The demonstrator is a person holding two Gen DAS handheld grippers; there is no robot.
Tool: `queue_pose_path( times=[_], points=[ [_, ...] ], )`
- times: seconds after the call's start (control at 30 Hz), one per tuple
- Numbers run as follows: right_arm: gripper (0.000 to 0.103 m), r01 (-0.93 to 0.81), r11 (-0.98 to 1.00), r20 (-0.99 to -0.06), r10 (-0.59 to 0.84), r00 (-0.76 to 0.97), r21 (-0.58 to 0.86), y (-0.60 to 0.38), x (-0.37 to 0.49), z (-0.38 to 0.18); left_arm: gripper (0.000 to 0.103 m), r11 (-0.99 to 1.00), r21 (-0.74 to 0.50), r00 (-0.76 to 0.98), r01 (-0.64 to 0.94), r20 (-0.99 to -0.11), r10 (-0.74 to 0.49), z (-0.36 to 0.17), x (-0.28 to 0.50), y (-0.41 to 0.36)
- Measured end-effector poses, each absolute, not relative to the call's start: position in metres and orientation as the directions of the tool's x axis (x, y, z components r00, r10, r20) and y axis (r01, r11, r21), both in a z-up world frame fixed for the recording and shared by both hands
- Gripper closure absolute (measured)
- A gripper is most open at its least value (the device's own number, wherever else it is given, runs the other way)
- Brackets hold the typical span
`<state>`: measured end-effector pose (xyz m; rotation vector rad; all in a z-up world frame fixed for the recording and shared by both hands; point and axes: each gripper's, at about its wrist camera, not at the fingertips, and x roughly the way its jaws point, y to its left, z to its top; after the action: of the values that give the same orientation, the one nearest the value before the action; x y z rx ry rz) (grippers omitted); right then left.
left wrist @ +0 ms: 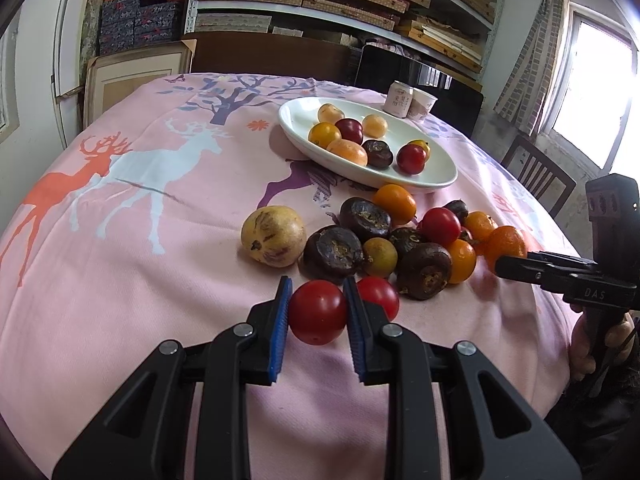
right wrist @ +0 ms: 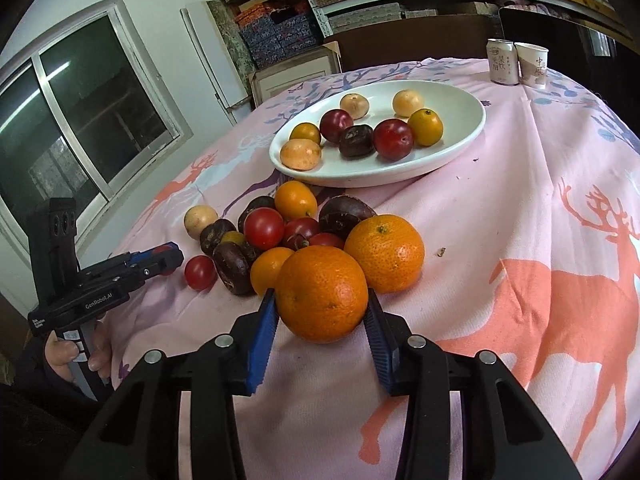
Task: Organize fruits
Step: 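Carry both fruits over the white plate and open both tools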
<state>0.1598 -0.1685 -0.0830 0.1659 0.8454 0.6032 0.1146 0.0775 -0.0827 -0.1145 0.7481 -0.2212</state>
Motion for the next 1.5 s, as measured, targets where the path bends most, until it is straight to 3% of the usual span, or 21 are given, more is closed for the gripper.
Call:
queue_pose_path(
  times=[0.37, 0.63, 1.07, 1.13, 1.2, 1.23, 1.5],
  points=[
    [0.060, -0.374, 0.861, -0.555, 0.508, 0.659, 0.345, -0.217, 0.178, -0.027, 0.078, 0.964, -0.167, 0.736, 0.206, -0.623, -0.265, -0.052, 0.131, 0.059],
    [0.060, -0.355, 0.872, -0.478, 0.483, 0.734, 0.336, -0.227, 0.225, 0.005, 0.077, 0.949, -0.131, 0.721, 0.287, -0.623, -0.304, -0.029, 0.196, 0.002],
    [0.059, -0.351, 0.895, -0.565, 0.446, 0.694, 0.275, -0.166, 0.320, -0.028, 0.077, 0.945, -0.194, 0.635, 0.262, -0.704, -0.320, -0.064, 0.283, -0.029],
    [0.058, -0.351, 0.897, -0.568, 0.442, 0.694, 0.269, -0.163, 0.323, -0.032, 0.059, 0.945, -0.215, 0.630, 0.247, -0.705, -0.325, -0.067, 0.288, -0.025],
    [0.031, -0.342, 0.907, -0.551, 0.420, 0.721, 0.245, -0.165, 0.319, -0.030, 0.048, 0.936, -0.251, 0.647, 0.247, -0.676, -0.352, -0.064, 0.283, -0.018],
    [0.029, -0.331, 0.913, -0.525, 0.407, 0.748, 0.236, -0.169, 0.314, -0.027, 0.044, 0.937, -0.249, 0.663, 0.246, -0.662, -0.350, -0.061, 0.281, -0.016],
    [0.027, -0.290, 0.900, -0.502, 0.424, 0.754, 0.324, -0.207, 0.293, -0.032, 0.039, 0.944, -0.247, 0.749, 0.218, -0.578, -0.324, -0.045, 0.225, 0.013]
  ],
)
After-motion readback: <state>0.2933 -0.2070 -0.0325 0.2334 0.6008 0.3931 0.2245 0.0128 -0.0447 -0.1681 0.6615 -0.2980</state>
